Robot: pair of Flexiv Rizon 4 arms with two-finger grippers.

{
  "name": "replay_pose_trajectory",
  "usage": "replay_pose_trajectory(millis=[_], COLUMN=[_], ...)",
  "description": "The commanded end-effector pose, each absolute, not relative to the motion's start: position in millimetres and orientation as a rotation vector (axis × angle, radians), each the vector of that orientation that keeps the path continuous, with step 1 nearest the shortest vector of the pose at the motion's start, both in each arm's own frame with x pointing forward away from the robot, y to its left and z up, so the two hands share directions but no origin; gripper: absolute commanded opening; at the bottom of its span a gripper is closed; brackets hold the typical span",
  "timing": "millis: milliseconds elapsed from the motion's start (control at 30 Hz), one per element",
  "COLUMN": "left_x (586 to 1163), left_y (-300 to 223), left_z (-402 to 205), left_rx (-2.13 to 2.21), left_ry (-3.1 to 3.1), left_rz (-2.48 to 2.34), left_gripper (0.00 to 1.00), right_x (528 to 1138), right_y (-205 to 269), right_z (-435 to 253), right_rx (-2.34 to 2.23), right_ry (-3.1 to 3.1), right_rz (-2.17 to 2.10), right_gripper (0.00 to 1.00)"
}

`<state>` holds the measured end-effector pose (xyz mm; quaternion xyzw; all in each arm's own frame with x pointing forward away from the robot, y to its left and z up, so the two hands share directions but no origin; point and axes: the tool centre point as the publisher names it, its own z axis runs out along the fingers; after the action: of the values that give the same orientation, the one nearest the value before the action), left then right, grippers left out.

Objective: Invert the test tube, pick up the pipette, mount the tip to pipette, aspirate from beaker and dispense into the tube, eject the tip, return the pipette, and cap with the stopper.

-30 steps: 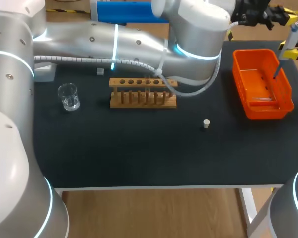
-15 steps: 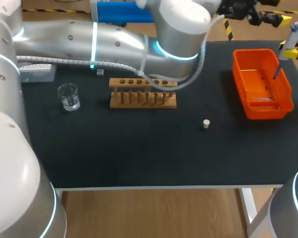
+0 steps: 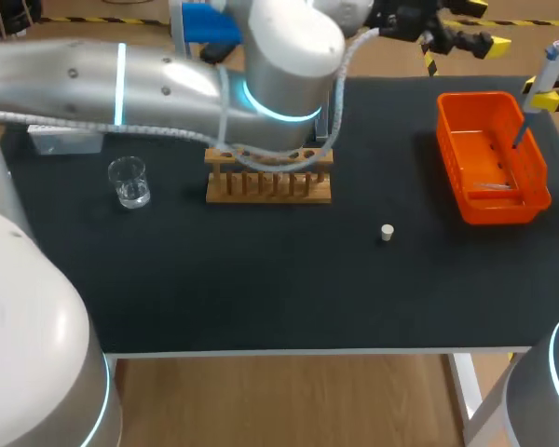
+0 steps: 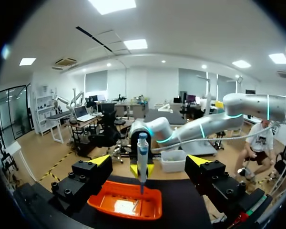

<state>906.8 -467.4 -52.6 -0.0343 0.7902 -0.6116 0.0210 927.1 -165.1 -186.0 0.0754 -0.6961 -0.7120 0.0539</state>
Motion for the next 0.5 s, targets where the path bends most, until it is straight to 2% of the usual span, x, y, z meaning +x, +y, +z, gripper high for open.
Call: replay_pose_trajectory(millis=[33,500], left_x=[885.8,877.1], left_y=[-436.2,-426.6], left_z=[-57.2,-60.4], left_rx=[-0.147,-0.224], left_ry=[2.393,2.419], left_rz=[-1.918,-1.870], left_gripper=[1.00,1.00], right_x=[926.3,926.3], right_y=[-164.8,-164.8], right_z=[-184.9,-184.9], right_rx=[0.228,0.228], right_ry=[-2.120,-2.120], right_rz=[-2.160,-2.160], right_gripper=[0.00,0.00])
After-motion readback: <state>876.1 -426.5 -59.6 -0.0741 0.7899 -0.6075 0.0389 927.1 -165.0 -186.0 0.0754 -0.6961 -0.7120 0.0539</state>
